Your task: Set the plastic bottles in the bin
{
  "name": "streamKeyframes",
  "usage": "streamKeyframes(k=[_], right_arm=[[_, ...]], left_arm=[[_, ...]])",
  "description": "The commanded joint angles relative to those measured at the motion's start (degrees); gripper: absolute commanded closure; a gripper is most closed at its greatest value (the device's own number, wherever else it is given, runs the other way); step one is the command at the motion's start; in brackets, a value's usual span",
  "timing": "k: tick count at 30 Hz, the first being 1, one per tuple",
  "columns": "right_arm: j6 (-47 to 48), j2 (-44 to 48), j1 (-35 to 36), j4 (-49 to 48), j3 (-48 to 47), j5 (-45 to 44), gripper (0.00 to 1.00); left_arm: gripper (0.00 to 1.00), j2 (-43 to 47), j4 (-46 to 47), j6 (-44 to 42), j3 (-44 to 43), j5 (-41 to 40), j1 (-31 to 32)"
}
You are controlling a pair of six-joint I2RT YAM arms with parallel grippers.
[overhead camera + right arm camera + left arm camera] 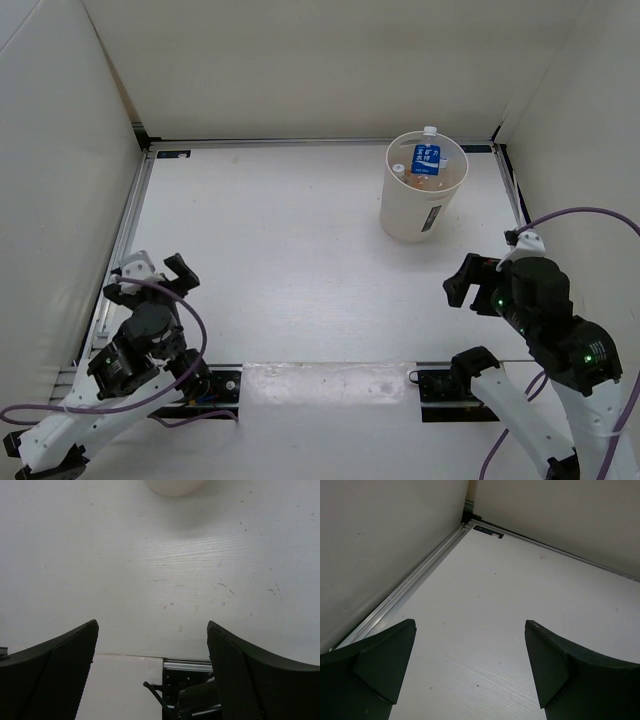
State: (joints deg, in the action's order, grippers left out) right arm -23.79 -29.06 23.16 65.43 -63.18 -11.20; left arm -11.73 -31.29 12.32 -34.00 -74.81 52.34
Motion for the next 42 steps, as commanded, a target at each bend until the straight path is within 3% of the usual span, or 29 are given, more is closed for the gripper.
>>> streamKeyframes(k=[1, 4, 9, 15, 23, 28, 32, 33, 35, 38, 42], right_arm=[[0.23, -1.78, 0.31, -1.53, -0.28, -0.31, 0.1], [0.41, -1.88, 0.22, -1.62, -0.19, 0.21, 0.1], [0.24, -0.74, 1.36, -1.62, -0.19, -0.31, 0.1], [0.23, -0.03, 1.28, -1.62, -0.1, -0.31, 0.1], [0.32, 0.14, 1.98, -1.88, -0.1, -0.05, 0.1], [0.32, 0.23, 1.89, -1.71, -0.1, 0.13, 0.1], [0.32, 1.02, 1.37, -1.97, 0.07, 0.04, 0.1], [0.41, 1.2, 1.36, -1.88, -0.1, 0.04, 0.1], [0.15, 1.11, 1.63, -1.97, 0.07, -0.22, 0.1], [-0.2, 1.28, 1.19, -1.62, -0.19, -1.28, 0.1], [0.5, 0.67, -1.61, -1.71, -0.54, 0.39, 0.1]], left_arm=[[0.0, 1.44, 6.3, -7.03, 0.86, -3.43, 1.45], [0.0, 1.88, 7.46, -9.5, 0.43, 2.89, 1.54], [0.0, -0.22, 7.65, -9.33, 0.51, 3.7, 1.54], [0.0, -2.86, 9.73, -10.55, 1.47, 16.16, 1.54], [0.0, -13.05, 11.07, -7.93, 0.08, 23.83, 1.1], [0.0, -16.57, 13.61, 0.84, 0.59, 23.65, -8.36], [0.0, -15.96, 19.74, -1.33, 3.41, 23.13, -16.2], [0.0, -16.22, 20.99, -2.03, 4.89, 22.52, -20.74], [0.0, -16.66, 20.75, 3.2, 5.26, 23.3, -25.07], [0.0, -17.71, 21.43, 6.75, 5.25, 35.3, -37.19], [0.0, -17.89, 22.25, 5.52, 6.05, 39.3, -40.82]])
